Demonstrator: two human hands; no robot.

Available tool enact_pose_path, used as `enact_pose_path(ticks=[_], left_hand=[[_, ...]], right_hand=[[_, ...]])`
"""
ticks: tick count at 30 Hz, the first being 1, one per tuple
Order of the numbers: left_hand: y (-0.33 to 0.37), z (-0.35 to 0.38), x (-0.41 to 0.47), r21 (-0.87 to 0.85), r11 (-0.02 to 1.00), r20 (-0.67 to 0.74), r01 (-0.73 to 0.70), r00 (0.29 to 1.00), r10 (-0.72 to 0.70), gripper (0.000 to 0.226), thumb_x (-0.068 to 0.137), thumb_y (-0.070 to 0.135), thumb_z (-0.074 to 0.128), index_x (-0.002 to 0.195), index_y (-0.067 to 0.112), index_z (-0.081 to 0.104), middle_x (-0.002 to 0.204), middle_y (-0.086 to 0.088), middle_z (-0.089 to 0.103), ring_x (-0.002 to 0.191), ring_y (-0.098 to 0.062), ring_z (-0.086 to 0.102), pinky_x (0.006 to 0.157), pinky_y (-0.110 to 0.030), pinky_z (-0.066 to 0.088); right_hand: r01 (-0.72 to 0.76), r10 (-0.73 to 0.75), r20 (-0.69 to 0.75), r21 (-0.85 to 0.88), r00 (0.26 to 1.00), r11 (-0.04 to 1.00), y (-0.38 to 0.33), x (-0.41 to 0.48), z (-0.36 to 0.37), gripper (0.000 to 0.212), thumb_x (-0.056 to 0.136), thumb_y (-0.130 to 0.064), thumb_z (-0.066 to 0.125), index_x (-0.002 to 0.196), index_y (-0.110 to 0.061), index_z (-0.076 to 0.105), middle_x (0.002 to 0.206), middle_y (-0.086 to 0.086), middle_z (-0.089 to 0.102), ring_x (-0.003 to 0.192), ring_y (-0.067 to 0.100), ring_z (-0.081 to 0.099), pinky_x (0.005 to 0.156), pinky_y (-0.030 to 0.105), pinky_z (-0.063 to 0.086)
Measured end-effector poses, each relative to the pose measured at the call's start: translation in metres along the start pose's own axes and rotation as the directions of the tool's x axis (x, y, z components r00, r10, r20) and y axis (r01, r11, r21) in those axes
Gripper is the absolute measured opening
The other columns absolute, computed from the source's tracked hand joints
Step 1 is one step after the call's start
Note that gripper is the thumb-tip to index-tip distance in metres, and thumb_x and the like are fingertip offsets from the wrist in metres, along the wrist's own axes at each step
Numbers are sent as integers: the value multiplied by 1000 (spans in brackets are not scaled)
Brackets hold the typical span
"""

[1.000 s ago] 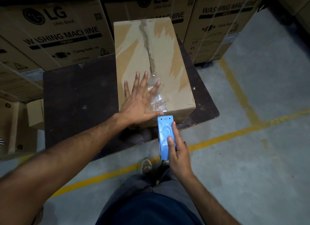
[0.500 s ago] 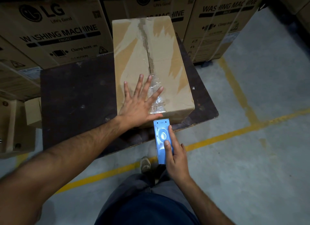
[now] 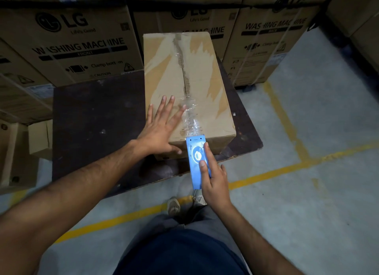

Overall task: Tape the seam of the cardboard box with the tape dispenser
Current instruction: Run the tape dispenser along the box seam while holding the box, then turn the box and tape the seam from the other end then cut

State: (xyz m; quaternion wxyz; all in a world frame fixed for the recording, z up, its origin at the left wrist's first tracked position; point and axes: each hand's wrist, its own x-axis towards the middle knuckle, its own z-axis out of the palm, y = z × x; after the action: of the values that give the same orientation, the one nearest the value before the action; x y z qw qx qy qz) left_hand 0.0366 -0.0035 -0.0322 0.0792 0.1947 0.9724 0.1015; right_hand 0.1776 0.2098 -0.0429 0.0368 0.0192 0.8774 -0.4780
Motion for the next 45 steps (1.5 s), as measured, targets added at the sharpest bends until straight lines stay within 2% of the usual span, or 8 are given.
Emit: enact_pose_path(ticks=[5,10,15,19,23,32,39,45], left_hand=[[-2,-7,-8,-95,995,-47,2,999,-6,147,66,72,86,168,33,-14,177,-10,-28,162,-33,-30,130,-67,-9],[-2,-23,0,-420,903,-185,-85,983,6,80,92,39,68,163,19,37,176,-12,26,165,-31,17,133,-60,12],[27,-71,23,-976,190,80,106,987,-137,36,99,32,47,105,28,82,110,6,81,112,-21,67,112,-50,43],[20,-105,46,-972,-157,184,174,982,-50,46,102,48,47,121,20,77,123,-6,76,122,-29,67,117,-51,43],[8,-148,69,-987,-122,120,108,988,-96,49,94,53,59,120,17,80,119,-6,80,111,-21,74,109,-44,50],[7,-208,112,-987,35,138,156,942,-306,69,91,78,56,133,27,74,135,-10,76,131,-31,67,115,-49,51],[20,-146,114,-989,-132,138,66,724,-676,78,68,73,84,117,12,82,130,-12,78,120,-25,74,116,-43,52],[42,-89,103,-995,-29,81,97,594,-800,34,95,49,72,84,17,72,175,8,28,163,-2,-1,129,-30,3]], right_hand=[[8,-6,-37,57,999,998,-12,6,-3,53,108,-55,34,160,-58,26,152,-33,53,130,15,60,118,70,36],[156,-150,-53,136,987,978,-52,29,-25,52,112,-42,41,163,-40,34,143,-59,36,141,-16,41,127,58,31],[308,-291,-102,316,951,897,-99,91,-52,47,114,-19,43,162,-18,40,159,-28,38,150,-11,35,119,12,30],[316,-339,-31,452,940,834,-124,150,-76,43,115,-15,38,157,-24,43,160,-21,43,149,-10,38,121,14,31],[225,-342,109,563,933,795,-145,213,-94,45,113,-37,43,156,-32,51,164,0,52,148,22,49,125,47,35],[55,-365,326,677,872,734,-179,319,-109,40,114,-37,44,151,-33,57,149,4,65,136,25,63,110,40,53],[-82,-125,347,525,929,847,-116,331,-44,30,113,-32,49,124,-24,75,122,6,80,125,34,70,110,53,54],[307,-333,200,149,921,940,-90,329,-20,79,91,-87,42,160,-47,39,166,-21,41,159,7,25,130,41,16]])
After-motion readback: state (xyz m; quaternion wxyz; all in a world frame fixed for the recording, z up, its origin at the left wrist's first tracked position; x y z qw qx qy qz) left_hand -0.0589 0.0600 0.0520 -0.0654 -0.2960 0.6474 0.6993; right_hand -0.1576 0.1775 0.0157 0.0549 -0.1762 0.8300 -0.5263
